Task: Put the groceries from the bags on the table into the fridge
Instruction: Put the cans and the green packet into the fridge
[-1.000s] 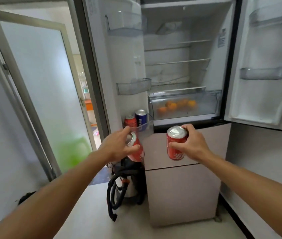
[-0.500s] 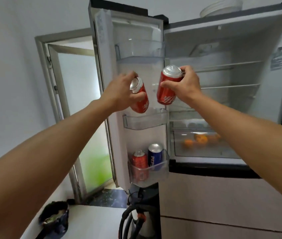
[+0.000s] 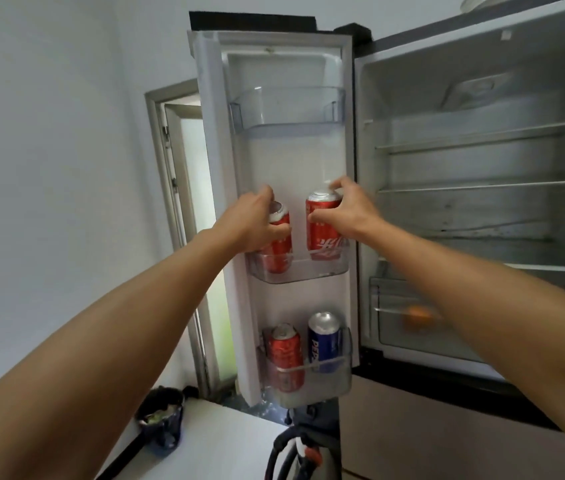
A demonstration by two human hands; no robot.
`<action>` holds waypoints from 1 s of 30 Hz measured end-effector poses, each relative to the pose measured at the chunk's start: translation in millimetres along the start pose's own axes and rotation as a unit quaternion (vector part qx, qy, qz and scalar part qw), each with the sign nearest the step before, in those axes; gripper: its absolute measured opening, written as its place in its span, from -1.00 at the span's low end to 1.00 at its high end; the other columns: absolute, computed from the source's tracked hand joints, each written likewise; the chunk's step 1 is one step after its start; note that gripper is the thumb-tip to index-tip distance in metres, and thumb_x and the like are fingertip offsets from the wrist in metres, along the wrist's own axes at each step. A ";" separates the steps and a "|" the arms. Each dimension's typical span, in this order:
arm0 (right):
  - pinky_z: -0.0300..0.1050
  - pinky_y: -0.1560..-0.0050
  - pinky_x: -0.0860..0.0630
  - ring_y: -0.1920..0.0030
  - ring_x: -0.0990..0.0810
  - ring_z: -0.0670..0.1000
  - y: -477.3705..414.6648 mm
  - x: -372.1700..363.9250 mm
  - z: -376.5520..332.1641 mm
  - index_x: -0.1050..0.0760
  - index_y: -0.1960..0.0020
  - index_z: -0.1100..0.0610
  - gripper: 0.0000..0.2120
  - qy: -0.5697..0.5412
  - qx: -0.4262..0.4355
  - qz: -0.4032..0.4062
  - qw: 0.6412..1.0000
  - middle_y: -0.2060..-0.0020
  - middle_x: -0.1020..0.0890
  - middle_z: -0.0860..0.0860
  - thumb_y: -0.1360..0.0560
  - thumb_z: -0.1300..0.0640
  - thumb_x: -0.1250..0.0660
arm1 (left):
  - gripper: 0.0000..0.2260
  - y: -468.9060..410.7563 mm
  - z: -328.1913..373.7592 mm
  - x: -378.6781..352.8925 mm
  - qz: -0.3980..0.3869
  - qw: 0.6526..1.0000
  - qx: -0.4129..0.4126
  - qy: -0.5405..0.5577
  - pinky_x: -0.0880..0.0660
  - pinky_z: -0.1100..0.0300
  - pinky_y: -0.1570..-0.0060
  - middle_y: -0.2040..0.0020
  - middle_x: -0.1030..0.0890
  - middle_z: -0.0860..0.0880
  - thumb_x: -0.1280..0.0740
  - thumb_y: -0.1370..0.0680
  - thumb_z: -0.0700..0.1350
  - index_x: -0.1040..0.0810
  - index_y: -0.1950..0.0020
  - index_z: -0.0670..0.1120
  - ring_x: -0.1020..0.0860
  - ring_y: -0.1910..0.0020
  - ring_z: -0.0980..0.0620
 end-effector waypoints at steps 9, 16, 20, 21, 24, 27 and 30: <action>0.00 -0.09 -0.45 -0.16 -0.48 0.08 3.6 -14.8 -4.0 -0.39 -0.35 0.01 -0.34 0.193 0.084 0.009 0.978 -0.21 -0.46 0.05 -0.38 -0.29 -0.41 | -0.54 0.8 0.1 -12.2 0.048 0.991 -0.020 -0.121 -0.47 -0.06 -0.04 -0.19 -0.40 -0.17 -0.30 -0.55 0.13 -0.38 -0.31 -0.14 -0.49 -0.08 -0.20; 0.15 -0.21 -0.39 -0.30 -0.37 0.13 7.8 -19.2 4.5 -0.23 -0.46 0.01 -0.27 0.252 0.094 -0.023 0.963 -0.31 -0.39 0.10 -0.43 -0.32 -0.33 | -0.54 13.1 -0.2 -19.7 0.063 0.987 -0.059 -0.135 -0.47 -0.06 -0.12 -0.26 -0.40 -0.17 -0.32 -0.55 -0.04 -0.31 -0.40 -0.16 -0.42 -0.19 -0.17; 0.08 -0.15 -0.42 -0.27 -0.41 0.10 21.7 -8.6 -5.3 -0.32 -0.42 0.05 -0.36 0.215 0.113 0.031 0.969 -0.28 -0.44 0.07 -0.45 -0.23 -0.34 | -0.61 27.0 0.9 -6.6 0.081 0.987 -0.083 -0.112 -0.52 -0.06 -0.04 -0.25 -0.40 -0.14 -0.30 -0.55 -0.06 -0.38 -0.34 -0.15 -0.45 -0.17 -0.13; 0.04 -0.12 -0.43 -0.27 -0.42 0.08 25.8 -4.9 -12.6 -0.35 -0.41 0.06 -0.41 0.213 0.129 0.053 0.967 -0.27 -0.45 0.06 -0.47 -0.19 -0.33 | -0.63 32.8 0.2 0.2 0.097 0.985 -0.091 -0.112 -0.53 -0.05 -0.01 -0.25 -0.42 -0.13 -0.30 -0.56 -0.05 -0.41 -0.33 -0.15 -0.46 -0.16 -0.11; -0.09 0.05 -0.38 -0.21 -0.46 0.06 41.4 -1.5 -44.0 -0.44 -0.32 0.08 -0.57 0.213 0.185 0.092 0.955 -0.21 -0.50 0.04 -0.51 -0.07 -0.30 | -0.69 58.2 -8.8 22.7 0.143 0.977 -0.108 -0.112 -0.51 0.07 0.10 -0.19 -0.48 -0.10 -0.27 -0.57 -0.06 -0.47 -0.28 -0.14 -0.49 -0.11 -0.08; -0.12 0.11 -0.34 -0.14 -0.50 0.08 64.5 -13.1 -81.5 -0.51 -0.22 0.10 -0.66 0.212 0.231 0.098 0.944 -0.14 -0.55 0.05 -0.50 -0.02 -0.30 | -0.73 93.4 -35.6 36.3 0.137 0.981 -0.078 -0.112 -0.50 0.04 0.12 -0.14 -0.52 -0.09 -0.25 -0.57 -0.10 -0.50 -0.25 -0.12 -0.51 -0.09 -0.09; -0.05 0.07 -0.45 -0.03 -0.56 0.10 97.2 -47.9 -123.7 -0.55 -0.15 0.10 -0.71 0.184 0.260 0.059 0.946 -0.04 -0.61 0.05 -0.50 -0.02 -0.31 | -0.74 141.8 -78.2 45.3 0.100 0.987 -0.029 -0.120 -0.53 -0.01 0.05 -0.12 -0.55 -0.05 -0.24 -0.57 -0.08 -0.51 -0.24 -0.08 -0.55 -0.05 -0.10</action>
Point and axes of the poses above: each hand's wrist, its own y-axis away from the middle knuckle, its own x-axis out of the back of the hand, z = x × y, the point moved 7 cm from there along -y, towards the middle knuckle
